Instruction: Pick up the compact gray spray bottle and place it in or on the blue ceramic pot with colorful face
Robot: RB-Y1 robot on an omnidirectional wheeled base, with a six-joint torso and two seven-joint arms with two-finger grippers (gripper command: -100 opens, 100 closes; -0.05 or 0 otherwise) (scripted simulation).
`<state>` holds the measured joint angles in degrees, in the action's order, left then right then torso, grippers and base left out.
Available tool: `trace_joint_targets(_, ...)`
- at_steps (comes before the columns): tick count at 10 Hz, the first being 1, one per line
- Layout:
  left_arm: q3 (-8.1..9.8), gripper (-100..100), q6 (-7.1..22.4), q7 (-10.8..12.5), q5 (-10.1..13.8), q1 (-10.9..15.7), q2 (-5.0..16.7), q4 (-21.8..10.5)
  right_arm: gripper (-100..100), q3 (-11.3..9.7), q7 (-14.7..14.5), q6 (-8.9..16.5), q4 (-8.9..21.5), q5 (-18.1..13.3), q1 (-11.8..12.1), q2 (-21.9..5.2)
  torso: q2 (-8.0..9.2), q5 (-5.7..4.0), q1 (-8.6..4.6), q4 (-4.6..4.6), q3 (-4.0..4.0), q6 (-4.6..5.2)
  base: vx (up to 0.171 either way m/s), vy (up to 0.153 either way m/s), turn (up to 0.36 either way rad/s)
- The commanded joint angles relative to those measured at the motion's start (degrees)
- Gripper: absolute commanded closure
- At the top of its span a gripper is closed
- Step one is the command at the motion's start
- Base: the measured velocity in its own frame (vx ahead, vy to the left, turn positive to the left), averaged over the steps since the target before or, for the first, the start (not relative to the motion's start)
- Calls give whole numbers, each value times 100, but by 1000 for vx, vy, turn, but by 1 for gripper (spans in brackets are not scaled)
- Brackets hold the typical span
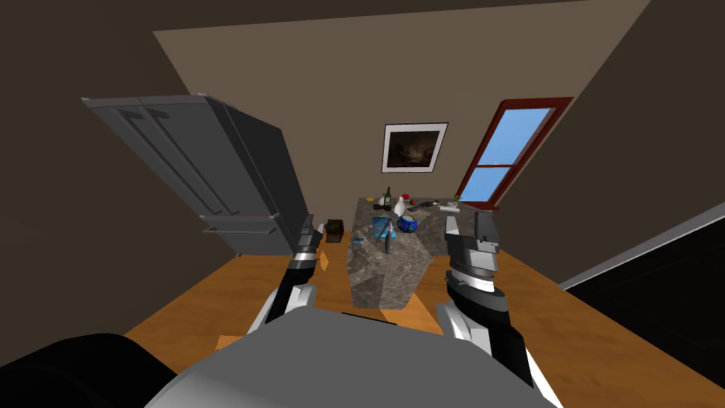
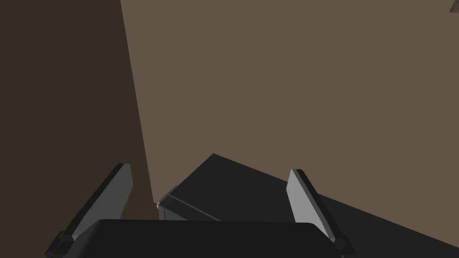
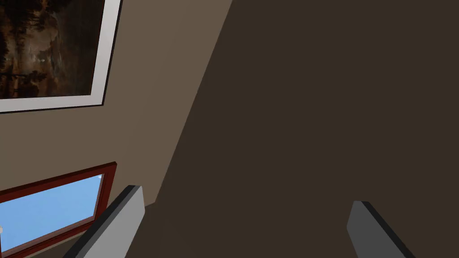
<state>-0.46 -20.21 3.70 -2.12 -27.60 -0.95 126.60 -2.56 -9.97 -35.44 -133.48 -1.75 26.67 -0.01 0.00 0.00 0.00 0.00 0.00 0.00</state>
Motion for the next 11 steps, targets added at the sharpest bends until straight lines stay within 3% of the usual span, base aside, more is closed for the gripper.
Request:
trace_joint_targets(1,0,0,0,0,0,0,0,0,-100,24,16,64,7,-5,21,-185,0,0,0,0,0,0,3,14,-6)
trace_joint_targets(5,-1,0,0,0,0,0,-1,0,-100,159,104,421,43,-28,148,-754,-4,5,21,-1,-2,0,8,57,-27)
trace_joint_targets(11,-1,0,0,0,0,0,-1,0,-100,499,326,1310,111,-58,494,-1548,-4,10,45,-1,-3,0,14,101,-54)
